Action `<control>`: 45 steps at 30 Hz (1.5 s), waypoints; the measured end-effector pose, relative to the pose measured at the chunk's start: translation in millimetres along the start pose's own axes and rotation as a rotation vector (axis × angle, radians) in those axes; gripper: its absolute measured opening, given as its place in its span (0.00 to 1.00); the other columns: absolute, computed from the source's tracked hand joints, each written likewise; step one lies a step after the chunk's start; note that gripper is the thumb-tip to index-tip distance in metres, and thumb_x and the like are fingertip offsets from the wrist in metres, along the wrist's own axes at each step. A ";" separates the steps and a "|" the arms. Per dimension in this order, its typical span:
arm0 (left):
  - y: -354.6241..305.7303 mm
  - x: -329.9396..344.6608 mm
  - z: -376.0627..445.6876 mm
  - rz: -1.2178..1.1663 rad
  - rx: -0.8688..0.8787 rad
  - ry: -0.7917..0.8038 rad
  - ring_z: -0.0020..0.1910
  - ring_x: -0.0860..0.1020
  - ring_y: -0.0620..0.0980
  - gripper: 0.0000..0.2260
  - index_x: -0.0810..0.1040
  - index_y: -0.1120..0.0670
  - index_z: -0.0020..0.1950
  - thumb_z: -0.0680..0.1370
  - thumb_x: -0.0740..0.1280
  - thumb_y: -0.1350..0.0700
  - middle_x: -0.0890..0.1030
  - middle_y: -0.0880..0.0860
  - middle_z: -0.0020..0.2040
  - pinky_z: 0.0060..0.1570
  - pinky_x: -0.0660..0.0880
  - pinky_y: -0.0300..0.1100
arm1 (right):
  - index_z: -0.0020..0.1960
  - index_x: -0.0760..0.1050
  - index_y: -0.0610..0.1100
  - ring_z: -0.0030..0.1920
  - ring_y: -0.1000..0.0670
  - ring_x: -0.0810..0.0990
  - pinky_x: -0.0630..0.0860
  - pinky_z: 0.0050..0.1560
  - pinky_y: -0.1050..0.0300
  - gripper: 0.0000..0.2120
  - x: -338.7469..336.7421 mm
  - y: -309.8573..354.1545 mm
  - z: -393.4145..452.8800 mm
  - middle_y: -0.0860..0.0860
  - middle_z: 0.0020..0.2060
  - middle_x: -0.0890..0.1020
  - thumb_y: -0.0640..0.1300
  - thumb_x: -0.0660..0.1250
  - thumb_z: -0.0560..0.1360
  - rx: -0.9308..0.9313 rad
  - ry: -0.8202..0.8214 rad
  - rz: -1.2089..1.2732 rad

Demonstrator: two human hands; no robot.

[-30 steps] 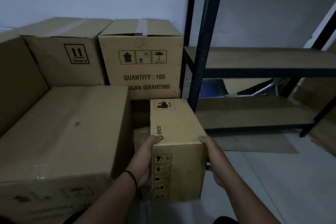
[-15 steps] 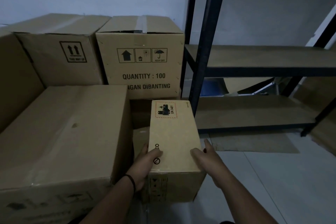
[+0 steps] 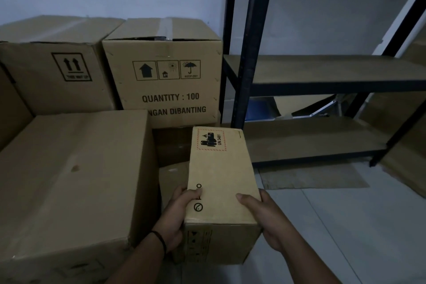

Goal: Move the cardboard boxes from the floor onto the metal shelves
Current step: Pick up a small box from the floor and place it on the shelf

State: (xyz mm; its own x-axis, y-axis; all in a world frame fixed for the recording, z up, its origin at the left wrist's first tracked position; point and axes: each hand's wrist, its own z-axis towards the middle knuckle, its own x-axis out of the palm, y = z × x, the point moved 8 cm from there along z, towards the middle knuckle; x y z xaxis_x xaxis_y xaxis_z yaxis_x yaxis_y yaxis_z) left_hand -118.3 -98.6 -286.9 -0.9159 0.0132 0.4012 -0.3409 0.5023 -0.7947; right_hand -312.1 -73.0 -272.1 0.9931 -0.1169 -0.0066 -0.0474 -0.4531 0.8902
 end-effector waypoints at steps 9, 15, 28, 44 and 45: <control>-17.2 29.2 3.8 -0.077 0.058 0.061 0.47 0.82 0.61 0.15 0.72 0.53 0.63 0.76 0.65 0.57 0.83 0.61 0.53 0.40 0.80 0.50 | 0.65 0.69 0.55 0.56 0.51 0.80 0.76 0.55 0.55 0.20 -16.4 22.5 -2.0 0.53 0.56 0.81 0.44 0.69 0.75 -0.122 -0.025 0.039; -52.2 39.9 -14.5 -0.091 0.085 0.041 0.47 0.82 0.59 0.15 0.72 0.53 0.64 0.77 0.64 0.57 0.83 0.61 0.54 0.39 0.81 0.49 | 0.63 0.71 0.59 0.55 0.53 0.81 0.76 0.50 0.58 0.20 -11.3 68.3 -20.6 0.57 0.54 0.83 0.43 0.68 0.76 -0.189 -0.009 0.033; -275.3 129.2 -157.1 -0.029 0.120 0.128 0.50 0.82 0.56 0.20 0.73 0.57 0.66 0.74 0.67 0.55 0.82 0.59 0.57 0.43 0.81 0.47 | 0.65 0.73 0.56 0.55 0.53 0.81 0.76 0.54 0.58 0.19 9.9 295.5 -149.7 0.56 0.54 0.84 0.44 0.69 0.76 -0.108 0.035 0.071; -472.3 241.2 -300.5 -0.013 0.130 0.256 0.41 0.84 0.52 0.16 0.75 0.56 0.64 0.80 0.58 0.53 0.85 0.56 0.50 0.37 0.81 0.44 | 0.66 0.73 0.53 0.53 0.51 0.82 0.75 0.46 0.56 0.18 1.3 518.9 -312.5 0.55 0.51 0.85 0.43 0.66 0.76 -0.254 -0.079 0.130; -478.2 246.5 -307.2 -0.007 0.141 0.276 0.40 0.84 0.51 0.16 0.75 0.56 0.65 0.79 0.58 0.53 0.85 0.55 0.50 0.36 0.80 0.43 | 0.66 0.74 0.53 0.53 0.51 0.82 0.76 0.48 0.55 0.18 0.4 523.0 -320.2 0.54 0.52 0.85 0.43 0.66 0.76 -0.264 -0.092 0.135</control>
State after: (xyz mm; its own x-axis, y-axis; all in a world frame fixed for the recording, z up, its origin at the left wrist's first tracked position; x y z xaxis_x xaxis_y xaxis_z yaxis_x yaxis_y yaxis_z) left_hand -116.0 -69.9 332.0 -0.8280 0.2539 0.5000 -0.3907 0.3785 -0.8391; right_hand -302.2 -27.0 339.4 0.9654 -0.2452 0.0890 -0.1364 -0.1838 0.9734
